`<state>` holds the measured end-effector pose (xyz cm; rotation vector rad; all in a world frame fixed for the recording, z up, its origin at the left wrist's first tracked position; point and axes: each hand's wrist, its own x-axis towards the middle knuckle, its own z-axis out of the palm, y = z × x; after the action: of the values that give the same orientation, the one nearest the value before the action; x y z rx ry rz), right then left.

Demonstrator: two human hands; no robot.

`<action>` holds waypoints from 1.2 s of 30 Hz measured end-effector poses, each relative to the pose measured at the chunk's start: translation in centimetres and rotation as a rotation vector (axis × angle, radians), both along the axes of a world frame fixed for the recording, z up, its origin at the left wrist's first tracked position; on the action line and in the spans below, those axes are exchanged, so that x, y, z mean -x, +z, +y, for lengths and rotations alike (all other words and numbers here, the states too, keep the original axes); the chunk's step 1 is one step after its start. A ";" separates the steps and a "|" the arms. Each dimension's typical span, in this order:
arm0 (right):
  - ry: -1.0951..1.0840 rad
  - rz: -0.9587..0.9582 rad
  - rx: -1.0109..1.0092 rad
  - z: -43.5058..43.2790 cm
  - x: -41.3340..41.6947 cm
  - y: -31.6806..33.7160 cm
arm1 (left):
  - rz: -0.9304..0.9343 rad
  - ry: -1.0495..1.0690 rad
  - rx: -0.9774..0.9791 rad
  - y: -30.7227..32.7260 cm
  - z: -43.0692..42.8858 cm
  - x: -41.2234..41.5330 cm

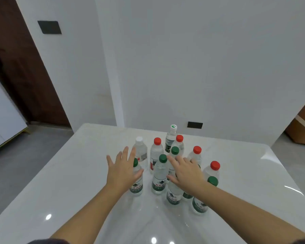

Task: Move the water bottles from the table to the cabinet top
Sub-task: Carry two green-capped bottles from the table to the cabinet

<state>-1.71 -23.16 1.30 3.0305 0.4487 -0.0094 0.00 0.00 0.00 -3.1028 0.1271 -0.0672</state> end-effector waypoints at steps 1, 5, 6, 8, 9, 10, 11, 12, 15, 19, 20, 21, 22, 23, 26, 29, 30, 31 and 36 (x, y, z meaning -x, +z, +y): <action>0.004 0.001 0.019 0.0 0.0 -0.1 | -0.012 -0.013 0.009 0.0 -0.1 -0.1; -0.011 0.046 0.083 -0.2 0.1 -0.7 | -0.076 -0.072 0.004 -1.3 -0.3 -0.6; -0.030 0.076 0.091 -0.1 0.2 -0.7 | -0.068 -0.075 -0.011 -1.5 -0.4 -0.6; -0.059 0.092 0.088 0.1 -0.1 -0.9 | -0.058 -0.062 -0.019 -1.6 -0.3 -0.7; -0.071 0.090 0.082 0.1 -0.2 -0.9 | -0.054 -0.056 0.004 -1.6 -0.3 -0.8; -0.081 0.087 0.075 0.2 -0.4 -0.9 | -0.039 -0.047 0.038 -1.4 -0.4 -0.9; -0.093 0.084 0.064 0.2 -0.5 -0.9 | -0.026 -0.034 0.090 -1.2 -0.4 -1.0; -0.100 0.084 0.049 0.2 -0.5 -0.8 | -0.009 -0.021 0.148 -1.0 -0.4 -1.0; -0.088 0.084 0.005 0.7 -0.2 -0.8 | 0.008 0.008 0.264 -0.9 0.2 -0.5; -0.019 0.076 -0.087 2.9 0.4 -0.9 | 0.006 0.017 0.358 -1.1 1.6 1.5; -0.009 0.085 -0.111 3.6 0.4 -0.9 | 0.003 0.015 0.359 -1.0 1.9 2.0; -0.002 0.096 -0.133 4.3 0.3 -0.9 | 0.000 0.011 0.352 -1.0 2.3 2.4; 0.005 0.104 -0.155 5.0 0.1 -1.0 | -0.006 0.007 0.342 -0.9 2.7 2.7; 0.013 0.108 -0.171 5.7 0.0 -1.1 | -0.010 0.005 0.327 -0.8 3.0 3.0; 0.052 0.108 -0.199 7.5 -0.2 -1.6 | -0.012 0.008 0.276 -0.6 4.1 4.1; 0.079 0.089 -0.228 8.5 -0.5 -2.1 | -0.029 0.017 0.290 -0.8 5.2 4.8; 0.072 0.091 -0.250 8.6 -0.7 -2.2 | -0.033 0.015 0.304 -0.8 5.5 4.9; 0.053 0.101 -0.276 8.7 -0.9 -2.4 | -0.031 0.007 0.323 -0.9 5.7 4.9; -0.069 0.154 -0.499 7.9 -1.3 -3.7 | -0.024 0.059 0.623 -2.1 5.8 4.9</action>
<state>-0.40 -15.21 -2.35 3.5528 0.4081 -0.1598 -4.94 5.75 -2.07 -3.7223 0.0126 -0.1737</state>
